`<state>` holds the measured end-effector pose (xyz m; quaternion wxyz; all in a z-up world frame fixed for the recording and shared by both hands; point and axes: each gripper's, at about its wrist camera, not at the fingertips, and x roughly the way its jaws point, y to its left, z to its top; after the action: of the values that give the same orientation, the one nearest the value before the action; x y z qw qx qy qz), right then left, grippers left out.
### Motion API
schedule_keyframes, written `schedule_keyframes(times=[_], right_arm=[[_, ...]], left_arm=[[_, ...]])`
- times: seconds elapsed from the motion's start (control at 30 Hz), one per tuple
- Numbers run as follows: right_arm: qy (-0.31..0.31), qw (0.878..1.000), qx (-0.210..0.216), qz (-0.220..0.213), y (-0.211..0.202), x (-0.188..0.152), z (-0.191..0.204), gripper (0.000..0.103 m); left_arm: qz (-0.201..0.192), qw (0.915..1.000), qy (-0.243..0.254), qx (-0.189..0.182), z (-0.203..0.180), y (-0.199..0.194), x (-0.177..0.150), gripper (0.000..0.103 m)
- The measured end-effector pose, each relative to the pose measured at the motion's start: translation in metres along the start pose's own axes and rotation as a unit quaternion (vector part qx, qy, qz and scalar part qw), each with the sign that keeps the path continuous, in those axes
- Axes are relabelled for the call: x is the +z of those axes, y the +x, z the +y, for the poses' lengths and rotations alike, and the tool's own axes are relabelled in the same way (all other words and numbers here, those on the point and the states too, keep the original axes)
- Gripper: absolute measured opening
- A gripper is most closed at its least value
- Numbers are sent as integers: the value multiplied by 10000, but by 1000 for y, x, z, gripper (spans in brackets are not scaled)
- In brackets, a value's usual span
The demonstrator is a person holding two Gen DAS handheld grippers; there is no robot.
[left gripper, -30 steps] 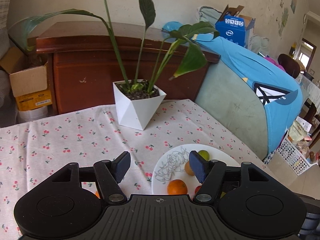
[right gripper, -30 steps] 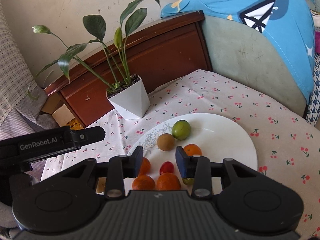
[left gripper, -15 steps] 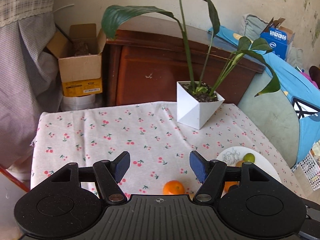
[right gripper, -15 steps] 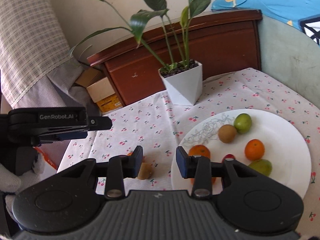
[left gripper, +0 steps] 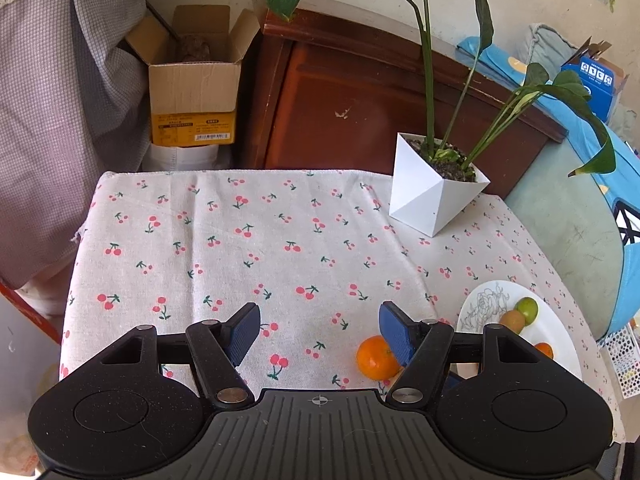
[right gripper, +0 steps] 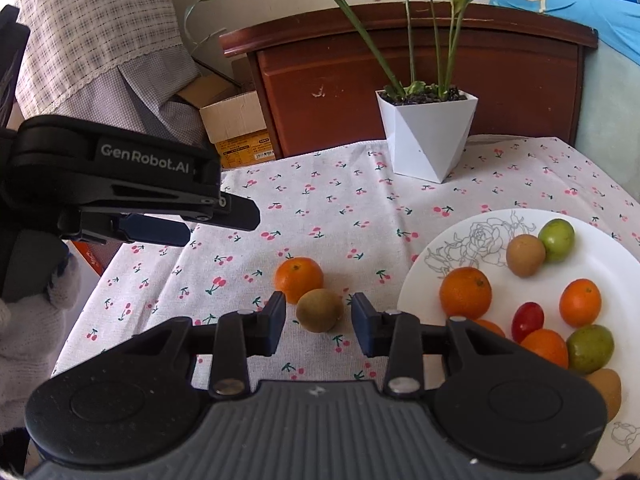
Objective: Organize fruits
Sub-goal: 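Grasp an orange with the left gripper while the right grasps a brown kiwi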
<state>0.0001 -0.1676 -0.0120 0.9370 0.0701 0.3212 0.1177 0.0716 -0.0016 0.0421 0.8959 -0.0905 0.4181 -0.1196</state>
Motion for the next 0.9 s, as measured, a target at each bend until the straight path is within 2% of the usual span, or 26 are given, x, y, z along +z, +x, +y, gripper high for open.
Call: schedule_keyframes(times=[0.2, 0.27, 0.63, 0.9], right_arm=[[-55, 10000, -5, 52, 9, -2, 2, 34], [-105, 9999, -56, 52, 12, -3, 3, 27], [-252, 9996, -34, -156, -15, 4, 5, 26], [68, 9986, -392, -339, -37, 8, -15, 26]], left_arm=[[99, 9999, -57, 12, 1, 4, -3, 66], [134, 9999, -65, -5, 2, 5, -4, 66], [82, 9999, -93, -16, 1, 4, -5, 66], [108, 9998, 161, -99, -12, 9, -14, 64]])
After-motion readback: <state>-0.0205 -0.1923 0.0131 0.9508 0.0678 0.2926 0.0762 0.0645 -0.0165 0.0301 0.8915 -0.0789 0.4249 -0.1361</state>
